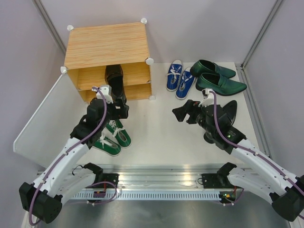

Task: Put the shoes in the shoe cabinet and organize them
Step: Adjust the shoe in the shoe cabinet.

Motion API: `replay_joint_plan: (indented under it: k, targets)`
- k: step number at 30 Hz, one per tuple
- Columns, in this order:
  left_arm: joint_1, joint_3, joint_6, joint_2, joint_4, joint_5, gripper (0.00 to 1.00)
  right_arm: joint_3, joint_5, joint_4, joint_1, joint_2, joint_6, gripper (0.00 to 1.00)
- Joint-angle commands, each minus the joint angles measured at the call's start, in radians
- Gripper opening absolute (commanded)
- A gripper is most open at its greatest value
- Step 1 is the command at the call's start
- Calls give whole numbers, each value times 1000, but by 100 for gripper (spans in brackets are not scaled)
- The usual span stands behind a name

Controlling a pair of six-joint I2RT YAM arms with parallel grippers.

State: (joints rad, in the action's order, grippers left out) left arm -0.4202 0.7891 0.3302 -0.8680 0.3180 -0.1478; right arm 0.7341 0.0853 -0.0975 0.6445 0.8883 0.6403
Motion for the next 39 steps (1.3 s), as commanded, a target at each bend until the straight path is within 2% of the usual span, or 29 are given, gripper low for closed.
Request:
replay_joint_plan:
  k: [1,5,11,16,24,35,39]
  targets:
    - [-37,-14,0,-54,-134,-108,100,-9,24,15,-5,-20,-42,88]
    - [-97,-27,-34,-129,-183,-298,100,-13,48,-2,-6,-18,-65,90]
    - [-112,-51,-29,-201,-261,-407,100,-18,67,-5,-14,-31,-108,95]
    - [-112,-68,-45,-265,-358,-441,100,-21,65,-7,-20,-6,-113,98]
    - [-111,-96,-57,-376,-568,-455,100,-29,60,-7,-26,-2,-120,98]
    - [-111,-71,-102,-493,-652,-555,99,-18,50,-5,-29,26,-122,98]
    - [-106,-71,-123,-496,-669,-556,94,-21,51,-1,-29,31,-122,98]
